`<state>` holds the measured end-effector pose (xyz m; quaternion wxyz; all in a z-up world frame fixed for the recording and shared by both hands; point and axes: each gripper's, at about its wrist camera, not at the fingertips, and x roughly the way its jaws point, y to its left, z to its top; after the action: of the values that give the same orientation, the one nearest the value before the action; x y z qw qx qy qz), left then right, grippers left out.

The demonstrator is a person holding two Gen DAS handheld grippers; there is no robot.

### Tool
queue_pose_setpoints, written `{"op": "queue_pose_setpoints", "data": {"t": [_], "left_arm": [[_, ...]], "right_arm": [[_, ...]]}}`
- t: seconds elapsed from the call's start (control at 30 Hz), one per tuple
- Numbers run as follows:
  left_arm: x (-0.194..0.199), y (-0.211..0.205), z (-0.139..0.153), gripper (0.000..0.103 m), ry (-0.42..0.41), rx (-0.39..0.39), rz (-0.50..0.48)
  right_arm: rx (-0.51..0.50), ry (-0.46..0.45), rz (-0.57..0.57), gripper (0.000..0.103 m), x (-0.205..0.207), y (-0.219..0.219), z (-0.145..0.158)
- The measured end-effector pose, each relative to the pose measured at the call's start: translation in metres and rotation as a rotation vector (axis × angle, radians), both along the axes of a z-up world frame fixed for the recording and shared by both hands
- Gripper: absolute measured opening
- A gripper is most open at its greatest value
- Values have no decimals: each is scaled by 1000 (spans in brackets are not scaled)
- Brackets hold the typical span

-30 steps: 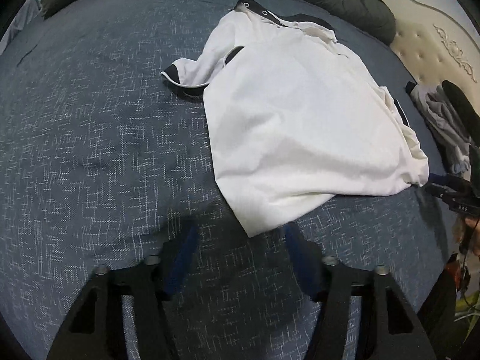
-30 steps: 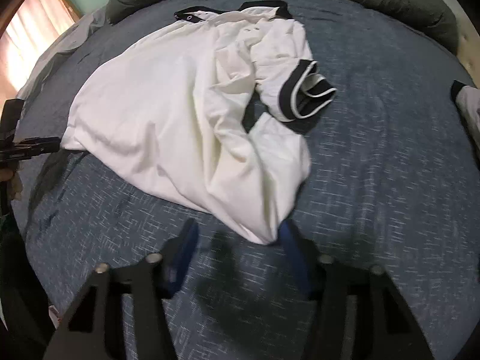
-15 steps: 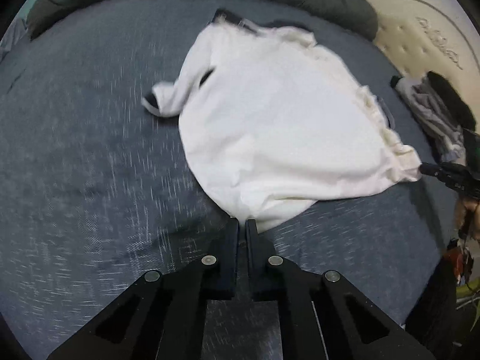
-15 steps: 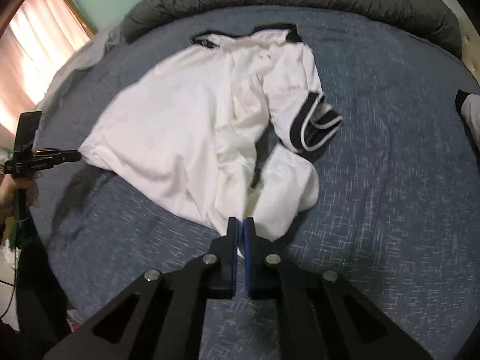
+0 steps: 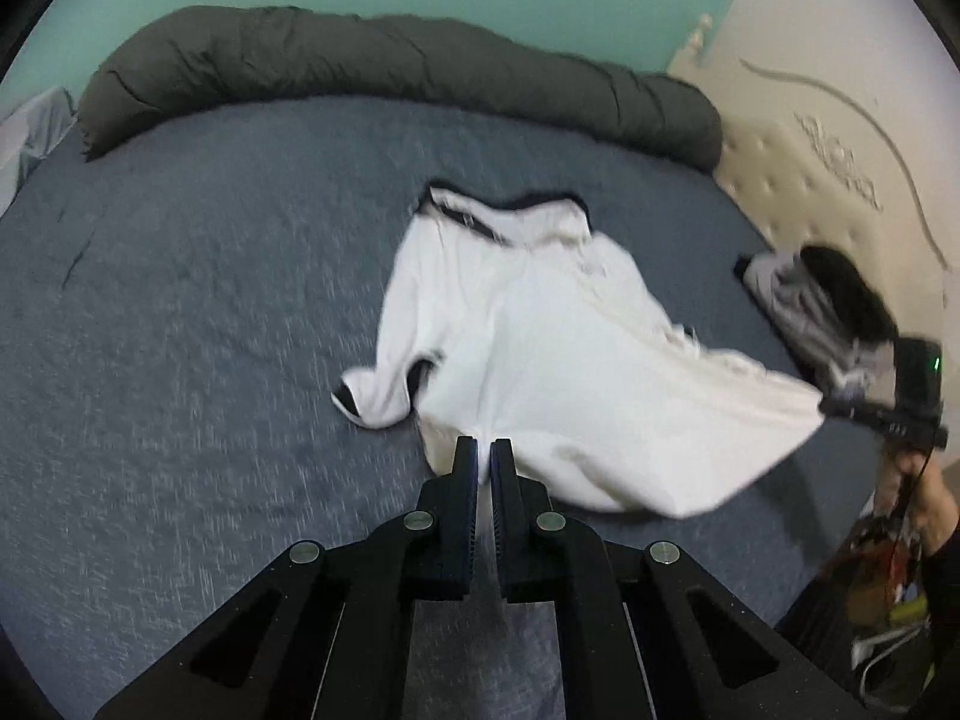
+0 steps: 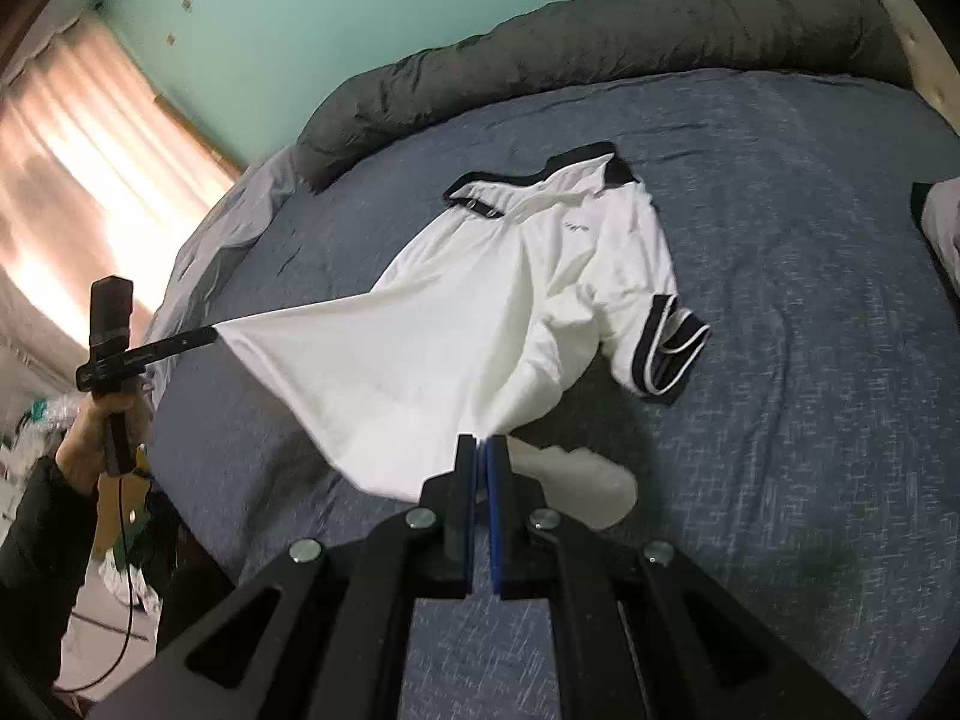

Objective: Fold clothes
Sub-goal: 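Grasp the shirt hem with the right tool and pull it straight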

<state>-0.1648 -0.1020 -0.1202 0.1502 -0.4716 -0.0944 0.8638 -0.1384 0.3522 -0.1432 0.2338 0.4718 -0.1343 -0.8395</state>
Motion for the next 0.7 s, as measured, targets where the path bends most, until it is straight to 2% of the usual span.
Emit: {"op": "queue_pose_setpoints", "data": {"t": [0.1,0.2,0.37,0.47,0.53,0.57,0.6,0.67,0.7], "left_arm": [[-16,2,-20,5,-66,-20,18],[-30,3,-54,5,-117,-33,36],[-47,1,-101,5,-142,-7,79],[-53,0,-115,6,-136,15,100],[-55,-4,-117,10,-134,34,109],[-55,-6,-116,23,-136,37,111],[-53,-9,-115,38,-141,35,113],[-49,-14,-112,44,-145,31,112],[-44,-17,-108,44,-139,30,103]], "right_arm": [[24,-33,-42,3,-16,4,-18],[68,-56,-61,3,-31,4,-42],[95,-79,-111,3,-56,10,-81],[95,-98,-148,3,-67,19,-94],[90,-111,-163,5,-72,25,-98],[88,-116,-170,9,-74,28,-100],[90,-110,-169,24,-73,29,-99],[83,-105,-163,39,-68,36,-98],[70,-110,-158,39,-65,38,-99]]}}
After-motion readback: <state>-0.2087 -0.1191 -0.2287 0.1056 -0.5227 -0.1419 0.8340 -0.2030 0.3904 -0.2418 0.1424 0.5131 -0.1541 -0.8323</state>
